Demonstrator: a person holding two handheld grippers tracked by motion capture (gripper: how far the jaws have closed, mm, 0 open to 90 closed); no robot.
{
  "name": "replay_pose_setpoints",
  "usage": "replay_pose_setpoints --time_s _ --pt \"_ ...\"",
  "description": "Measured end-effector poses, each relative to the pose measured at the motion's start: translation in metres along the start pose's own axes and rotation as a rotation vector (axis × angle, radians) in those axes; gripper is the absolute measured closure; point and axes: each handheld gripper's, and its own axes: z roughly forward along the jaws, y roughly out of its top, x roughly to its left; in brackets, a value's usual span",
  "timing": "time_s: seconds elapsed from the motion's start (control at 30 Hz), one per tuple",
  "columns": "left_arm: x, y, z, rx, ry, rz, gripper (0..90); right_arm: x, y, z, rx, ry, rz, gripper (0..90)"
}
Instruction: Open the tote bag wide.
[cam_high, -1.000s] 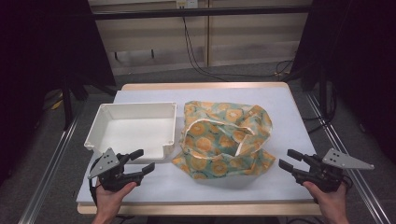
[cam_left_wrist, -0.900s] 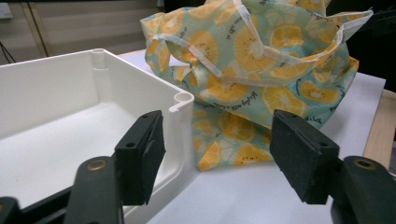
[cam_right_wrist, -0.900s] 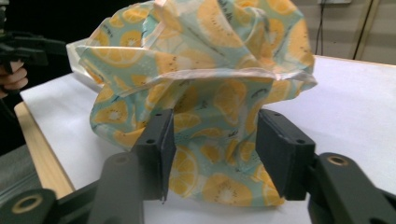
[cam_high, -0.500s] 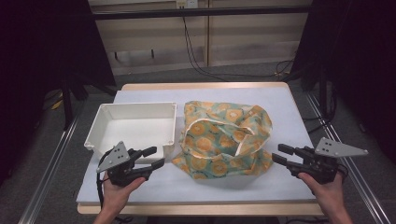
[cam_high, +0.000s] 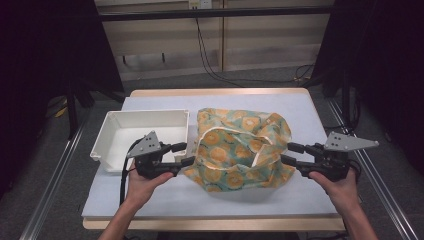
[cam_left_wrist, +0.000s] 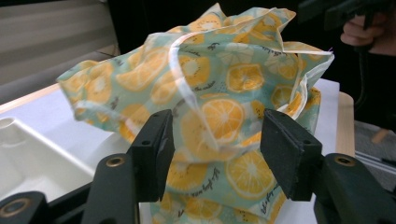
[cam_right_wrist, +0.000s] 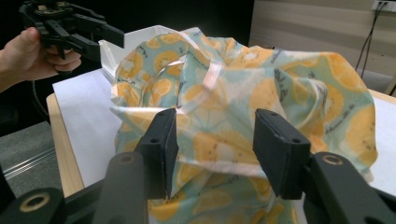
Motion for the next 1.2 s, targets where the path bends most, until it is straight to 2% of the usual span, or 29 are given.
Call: replay_pose_setpoints --time_s 0.1,0.13,0.27,0.37,0.47,0.57,0.63,0.67,0.73,0.8,0.87,0.97,1.17,1.2 --pt "0.005 0.009 0.006 -0.01 -0.007 0.003 44.4 -0.004 0.008 0.003 0.003 0.004 -0.005 47.6" --pt "0.007 0.013 0.008 -0.004 0.002 0.009 44.3 -0.007 0.013 0.006 0.004 0.013 -0.011 47.5" --pt "0.016 0.028 0.018 -0.018 -0.026 -0.003 42.9 -0.008 0.022 0.012 0.012 0.018 -0.02 46.9" --pt "0.02 0.037 0.027 -0.02 -0.027 0.003 41.9 -0.008 0.03 0.02 0.018 0.025 -0.034 46.5" --pt "0.023 0.042 0.038 -0.01 -0.033 0.007 40.9 -0.009 0.037 0.029 0.022 0.033 -0.043 45.6" --pt "0.026 0.041 0.048 0.008 -0.02 0.013 41.8 -0.01 0.043 0.038 0.026 0.047 -0.045 45.1" --pt "0.027 0.04 0.054 0.032 -0.004 0.021 49.4 -0.009 0.046 0.044 0.038 0.056 -0.054 44.6" --pt "0.028 0.039 0.056 0.043 -0.012 0.029 54.5 -0.009 0.047 0.046 0.041 0.057 -0.056 44.4" --pt "0.03 0.039 0.06 0.057 0.003 0.025 67.5 -0.009 0.049 0.05 0.049 0.065 -0.062 44.3" --pt "0.033 0.039 0.064 0.067 0.001 0.024 75.6 -0.008 0.051 0.054 0.049 0.071 -0.06 44.1" --pt "0.035 0.041 0.065 0.074 -0.001 0.02 87.6 -0.008 0.052 0.057 0.058 0.075 -0.061 43.9" --pt "0.037 0.045 0.063 0.059 -0.001 -0.003 90.0 -0.008 0.053 0.061 0.07 0.08 -0.063 43.5" --pt "0.035 0.061 0.059 0.018 -0.031 -0.019 90.0 -0.009 0.06 0.069 0.083 0.085 -0.07 42.6" --pt "0.033 0.065 0.057 0.021 -0.024 -0.019 90.0 -0.009 0.061 0.072 0.091 0.088 -0.068 42.4"
